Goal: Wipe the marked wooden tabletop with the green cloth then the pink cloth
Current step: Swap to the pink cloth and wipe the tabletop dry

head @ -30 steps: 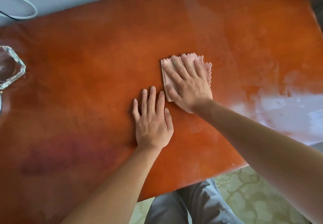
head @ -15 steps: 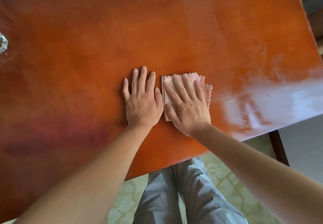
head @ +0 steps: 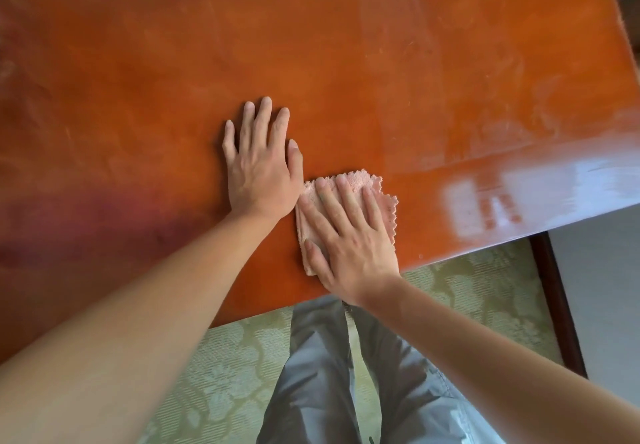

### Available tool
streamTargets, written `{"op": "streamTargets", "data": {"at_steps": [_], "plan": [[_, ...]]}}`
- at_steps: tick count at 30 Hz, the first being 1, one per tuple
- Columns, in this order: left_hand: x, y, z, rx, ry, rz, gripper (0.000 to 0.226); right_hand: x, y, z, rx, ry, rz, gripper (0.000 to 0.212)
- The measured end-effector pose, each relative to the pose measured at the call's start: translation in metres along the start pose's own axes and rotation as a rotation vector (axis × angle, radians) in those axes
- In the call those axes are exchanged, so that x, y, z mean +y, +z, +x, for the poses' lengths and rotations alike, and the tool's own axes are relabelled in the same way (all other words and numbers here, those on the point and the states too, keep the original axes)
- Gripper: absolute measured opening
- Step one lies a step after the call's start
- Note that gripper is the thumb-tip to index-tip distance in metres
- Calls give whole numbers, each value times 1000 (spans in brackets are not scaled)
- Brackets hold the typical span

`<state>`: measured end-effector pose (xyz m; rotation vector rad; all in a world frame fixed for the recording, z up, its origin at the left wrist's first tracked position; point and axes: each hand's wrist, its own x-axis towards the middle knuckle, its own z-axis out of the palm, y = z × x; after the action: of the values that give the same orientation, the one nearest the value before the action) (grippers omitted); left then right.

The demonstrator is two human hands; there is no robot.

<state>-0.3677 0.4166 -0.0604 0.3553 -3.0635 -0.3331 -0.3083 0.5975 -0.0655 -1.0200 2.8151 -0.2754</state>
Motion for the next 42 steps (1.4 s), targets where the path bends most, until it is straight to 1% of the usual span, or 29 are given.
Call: {"op": "streamTargets", "data": {"at_steps": [5,9,12,18,20,27,32,35,42], "plan": [[3,-1,1,-19,-11,43,51,3,0,-8,-13,-60,18,64],[16,-7,-4,9,28,66,48,19,-2,-14,12,-3,49,64],[39,-6,-11,11,59,40,48,46,-9,-24,17,25,35,63],[95,13,-20,-35,86,-39,50,116,-28,-43,13,94,0,63],[105,20,-24,-42,66,-25,52,119,-29,-44,1,97,-2,63],[103,28,-24,17,53,-50,49,114,-30,-41,-19,114,2,63],[103,28,-25,17,39,-55,50,111,-29,-4,12,111,21,62],[102,28,-24,13,47,-47,49,114,-30,30,-3,123,54,62],[104,28,-24,41,33,-54,54,136,-40,93,-33,134,18,66]]}}
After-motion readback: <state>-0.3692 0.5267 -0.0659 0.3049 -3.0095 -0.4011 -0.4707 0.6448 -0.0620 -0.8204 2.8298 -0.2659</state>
